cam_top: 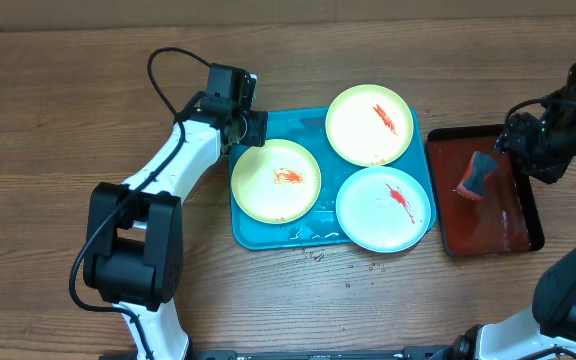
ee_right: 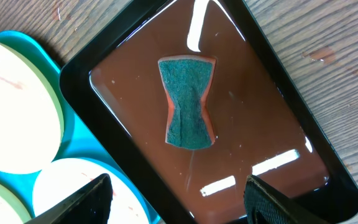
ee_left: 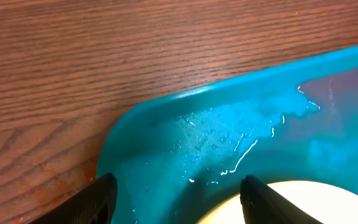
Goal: Clean dirty plates on tray and stack at the side
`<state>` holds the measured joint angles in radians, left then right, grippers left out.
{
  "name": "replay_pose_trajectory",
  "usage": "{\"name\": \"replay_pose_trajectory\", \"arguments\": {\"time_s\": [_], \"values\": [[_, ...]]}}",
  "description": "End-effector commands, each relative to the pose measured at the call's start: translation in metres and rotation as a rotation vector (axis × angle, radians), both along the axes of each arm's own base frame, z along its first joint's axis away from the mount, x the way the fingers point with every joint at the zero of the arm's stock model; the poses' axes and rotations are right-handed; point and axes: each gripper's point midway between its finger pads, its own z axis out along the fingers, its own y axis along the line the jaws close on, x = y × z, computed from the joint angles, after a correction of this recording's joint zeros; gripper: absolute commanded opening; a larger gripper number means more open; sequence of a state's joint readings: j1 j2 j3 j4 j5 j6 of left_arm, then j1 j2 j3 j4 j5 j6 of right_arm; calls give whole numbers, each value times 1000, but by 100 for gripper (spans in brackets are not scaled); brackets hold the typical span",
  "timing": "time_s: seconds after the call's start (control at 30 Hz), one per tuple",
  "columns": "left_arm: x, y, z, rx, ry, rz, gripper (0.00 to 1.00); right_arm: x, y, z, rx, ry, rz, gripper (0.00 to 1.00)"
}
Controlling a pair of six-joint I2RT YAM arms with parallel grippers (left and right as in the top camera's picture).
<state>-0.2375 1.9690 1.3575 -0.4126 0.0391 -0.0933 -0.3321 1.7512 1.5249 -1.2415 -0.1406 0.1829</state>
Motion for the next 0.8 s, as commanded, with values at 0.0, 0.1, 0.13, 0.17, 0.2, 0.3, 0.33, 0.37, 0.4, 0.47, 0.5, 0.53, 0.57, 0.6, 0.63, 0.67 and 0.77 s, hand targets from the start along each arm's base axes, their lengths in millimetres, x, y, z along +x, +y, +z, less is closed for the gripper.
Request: {"name": "replay_pose_trajectory", "arguments": {"time_s": [0.0, 0.1, 0.13, 0.17, 0.2, 0.3, 0.33, 0.37, 0.4, 0.47, 0.5, 0.53, 0.57, 0.6, 0.63, 0.67, 0.77], "values": [[-1, -2, -6, 2, -3, -29, 65, 4, -2, 7, -18, -24, 6, 70], [1, -2, -7, -2, -18, -30, 67, 5, -2, 7, -19, -25, 6, 71], [0, -3, -9, -2, -20, -31, 67, 5, -2, 7, -19, -25, 6, 73], [0, -3, -10, -4, -20, -31, 67, 5, -2, 7, -19, -25, 6, 73], [-2, -3, -12, -6, -18, -32, 67, 5, -2, 7, -19, -25, 6, 73], [-7, -2, -21, -3, -8, -32, 67, 5, -2, 7, -19, -25, 6, 73], [-9, -1, -24, -3, -8, -32, 67, 5, -2, 7, -19, -25, 6, 73], [-9, -1, -26, -4, -10, -32, 68, 5, -2, 7, -19, -25, 6, 73], [-10, -1, -28, -4, -14, -32, 69, 5, -3, 7, -19, -26, 6, 73], [-10, 0, -30, -6, -23, -30, 69, 5, -3, 7, -19, -26, 6, 73], [-10, 0, -31, -7, -27, -30, 70, 5, -2, 7, -19, -25, 6, 73], [-10, 0, -32, -7, -27, -30, 70, 5, -2, 7, -19, -25, 6, 73], [-10, 0, -33, -7, -29, -30, 70, 5, -2, 7, -19, -25, 6, 74], [-10, 0, -33, -7, -29, -30, 70, 5, -2, 7, -19, -25, 6, 74], [-10, 0, -33, -7, -31, -30, 70, 5, -2, 7, -19, -25, 6, 74], [-9, 1, -32, -3, -33, -28, 70, 5, -2, 7, -19, -25, 6, 74], [-8, 4, -32, 10, -40, -18, 71, 5, -2, 7, -19, -25, 6, 74]]}}
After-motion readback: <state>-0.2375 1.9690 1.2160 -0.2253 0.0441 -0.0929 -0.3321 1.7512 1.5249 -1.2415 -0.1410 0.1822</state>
